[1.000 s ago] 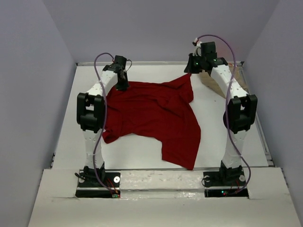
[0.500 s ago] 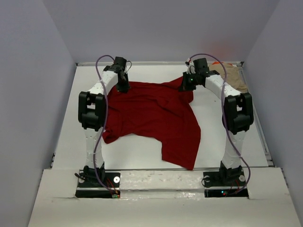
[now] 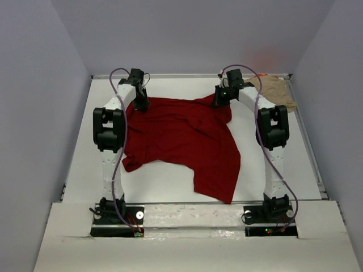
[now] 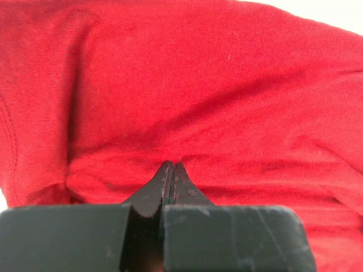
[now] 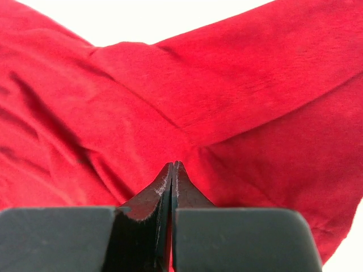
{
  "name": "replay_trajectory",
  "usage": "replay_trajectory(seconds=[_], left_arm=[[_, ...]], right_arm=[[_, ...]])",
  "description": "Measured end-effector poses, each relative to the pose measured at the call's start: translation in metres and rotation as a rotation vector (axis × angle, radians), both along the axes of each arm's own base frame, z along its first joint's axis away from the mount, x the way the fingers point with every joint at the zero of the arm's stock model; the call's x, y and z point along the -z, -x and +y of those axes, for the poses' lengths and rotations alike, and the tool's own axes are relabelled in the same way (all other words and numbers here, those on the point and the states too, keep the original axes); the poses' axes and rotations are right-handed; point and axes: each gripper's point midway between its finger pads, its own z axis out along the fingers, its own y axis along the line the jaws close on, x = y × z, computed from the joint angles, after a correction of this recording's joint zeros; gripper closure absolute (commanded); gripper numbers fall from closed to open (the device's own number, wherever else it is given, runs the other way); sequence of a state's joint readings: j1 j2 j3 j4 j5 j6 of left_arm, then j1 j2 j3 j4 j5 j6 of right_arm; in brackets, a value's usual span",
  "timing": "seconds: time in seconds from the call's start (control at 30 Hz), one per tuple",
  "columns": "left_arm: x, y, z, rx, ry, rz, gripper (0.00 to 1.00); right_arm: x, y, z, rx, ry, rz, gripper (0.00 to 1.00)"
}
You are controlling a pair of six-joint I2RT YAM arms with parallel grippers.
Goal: Fold and stack the t-shirts
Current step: Flatten the tshirt out
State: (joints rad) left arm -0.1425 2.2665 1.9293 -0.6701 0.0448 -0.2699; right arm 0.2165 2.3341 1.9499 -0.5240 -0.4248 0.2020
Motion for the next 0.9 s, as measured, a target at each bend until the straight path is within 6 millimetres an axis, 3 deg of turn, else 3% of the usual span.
replay_trajectory(seconds=[0.27, 0.5, 0.9], left_arm=[[0.011, 0.007, -0.003, 0.007, 0.010, 0.030, 1.00], [0.022, 0.016, -0.014, 0.025, 0.077, 0.062, 1.00], [0.023, 0.015, -0.032, 0.061, 0.185, 0.041, 1.00]], right_arm=[[0.010, -0.003, -0.015, 0.035, 0.029, 0.014, 1.00], [0.029, 0.011, -0.027, 0.051, 0.066, 0.061, 1.00], [0.031, 0.018, -0.024, 0.014, -0.042, 0.075, 1.00]])
